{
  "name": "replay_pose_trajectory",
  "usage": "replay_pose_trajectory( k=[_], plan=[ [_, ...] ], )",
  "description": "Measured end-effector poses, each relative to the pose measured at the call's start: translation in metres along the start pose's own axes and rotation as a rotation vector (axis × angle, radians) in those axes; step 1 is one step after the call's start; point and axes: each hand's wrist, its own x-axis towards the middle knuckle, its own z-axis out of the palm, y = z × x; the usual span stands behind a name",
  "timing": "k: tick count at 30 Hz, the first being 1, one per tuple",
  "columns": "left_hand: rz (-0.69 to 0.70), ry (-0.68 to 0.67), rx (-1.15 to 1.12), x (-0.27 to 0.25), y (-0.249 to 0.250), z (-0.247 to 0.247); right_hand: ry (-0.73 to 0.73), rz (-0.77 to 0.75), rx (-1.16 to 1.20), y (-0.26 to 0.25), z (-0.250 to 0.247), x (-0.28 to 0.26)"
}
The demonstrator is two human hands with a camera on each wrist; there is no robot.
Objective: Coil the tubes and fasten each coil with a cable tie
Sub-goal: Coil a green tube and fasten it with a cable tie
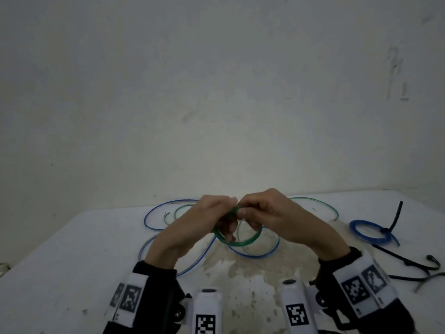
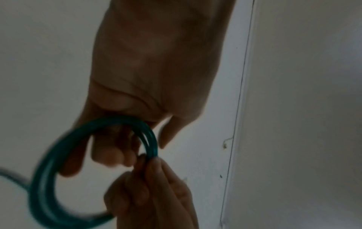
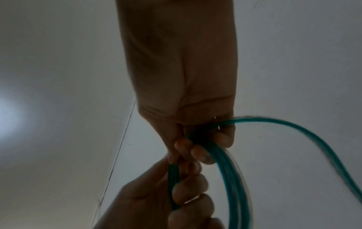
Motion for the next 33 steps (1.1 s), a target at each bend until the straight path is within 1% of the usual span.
replay_pose_trajectory(
  k=[2,4,6,8,10,12,14,17,19,20,23,25,27,29,31,33],
  plan=[
    [-0.063,-0.034,0.058,-0.001,0.002,0.003,-0.041,0.014,-0.058,-0.001,0.004,0.001],
    [-0.081,-0.017,0.022,-0.003,0.004,0.002,-0.009,0.02,-0.018,-0.002,0.006,0.002],
    [-0.044,0.01,-0.127,-0.003,0.007,0.0,0.083,0.018,0.066,-0.003,0.005,0.003],
    [0.019,0.055,-0.364,-0.002,0.01,0.0,0.187,0.017,0.202,-0.006,0.006,0.004],
    [0.096,0.12,-0.539,0.003,0.011,0.002,0.236,0.017,0.366,-0.01,0.007,0.004],
    [0.161,0.182,-0.629,0.006,0.011,0.005,0.257,0.025,0.443,-0.012,0.007,0.005],
    [0.196,0.236,-0.651,0.008,0.012,0.007,0.311,0.006,0.402,-0.013,0.007,0.007],
    [0.234,0.267,-0.599,0.008,0.013,0.01,0.415,-0.081,0.137,-0.011,0.008,0.009],
    [0.238,0.223,-0.535,0.006,0.012,0.008,0.43,-0.11,0.104,-0.009,0.005,0.007],
    [0.232,0.173,-0.495,0.003,0.01,0.004,0.416,-0.116,0.103,-0.008,0.002,0.005],
    [0.19,-0.02,-0.43,-0.005,0.009,-0.007,0.32,-0.134,0.035,-0.007,-0.006,-0.001],
    [0.098,-0.089,-0.443,-0.006,0.01,-0.009,0.236,-0.134,-0.047,-0.009,-0.006,-0.003],
    [-0.003,-0.094,-0.424,-0.006,0.012,-0.004,0.184,-0.143,-0.113,-0.012,-0.004,-0.004],
    [-0.038,-0.078,-0.409,-0.006,0.014,-0.001,0.177,-0.143,-0.12,-0.013,-0.002,-0.003],
    [-0.001,-0.056,-0.461,-0.005,0.016,0.002,0.201,-0.125,-0.053,-0.013,0.0,-0.002],
    [0.052,-0.006,-0.603,-0.002,0.017,0.002,0.256,-0.111,0.064,-0.012,0.001,0.001]
  ],
)
